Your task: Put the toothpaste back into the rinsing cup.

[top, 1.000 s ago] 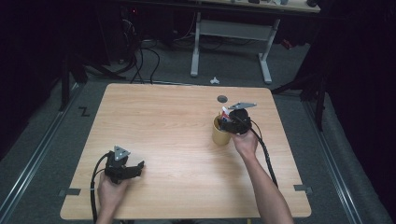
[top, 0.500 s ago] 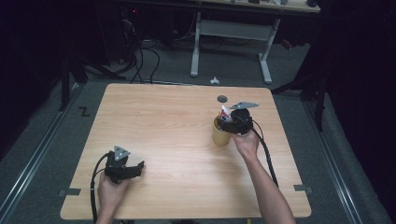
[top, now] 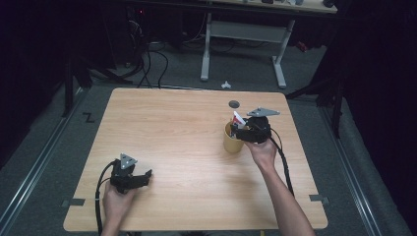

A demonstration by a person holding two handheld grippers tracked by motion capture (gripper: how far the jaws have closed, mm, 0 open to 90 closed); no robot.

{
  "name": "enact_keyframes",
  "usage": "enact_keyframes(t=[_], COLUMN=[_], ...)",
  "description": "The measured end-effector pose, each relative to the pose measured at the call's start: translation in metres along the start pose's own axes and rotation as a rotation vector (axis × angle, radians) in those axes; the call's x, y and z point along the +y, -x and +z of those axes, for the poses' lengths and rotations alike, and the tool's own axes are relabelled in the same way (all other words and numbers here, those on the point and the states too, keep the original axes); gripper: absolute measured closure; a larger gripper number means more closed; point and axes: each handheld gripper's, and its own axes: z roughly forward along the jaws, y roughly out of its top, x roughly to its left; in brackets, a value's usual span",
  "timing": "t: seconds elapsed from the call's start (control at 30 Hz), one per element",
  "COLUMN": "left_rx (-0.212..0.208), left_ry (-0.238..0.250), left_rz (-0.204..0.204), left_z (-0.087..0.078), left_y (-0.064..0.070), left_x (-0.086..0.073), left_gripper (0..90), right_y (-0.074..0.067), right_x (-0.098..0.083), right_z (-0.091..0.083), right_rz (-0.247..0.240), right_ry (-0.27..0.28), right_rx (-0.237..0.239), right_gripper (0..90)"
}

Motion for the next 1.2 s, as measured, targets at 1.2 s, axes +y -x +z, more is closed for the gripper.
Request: enact_keyframes(t=[1.2], left_rx=[-0.001], left_ry=[0.001], left_rz=[-0.003], left_z=[0.000], left_y=[0.000], left_x=[0.000], left_gripper=[19.5], right_y=[0.004], right_x=[-0.008], right_z=[-0.065], right_rz=[0.022], right_ry=[0.140], right_rx=[0.012], right_gripper=[43.0])
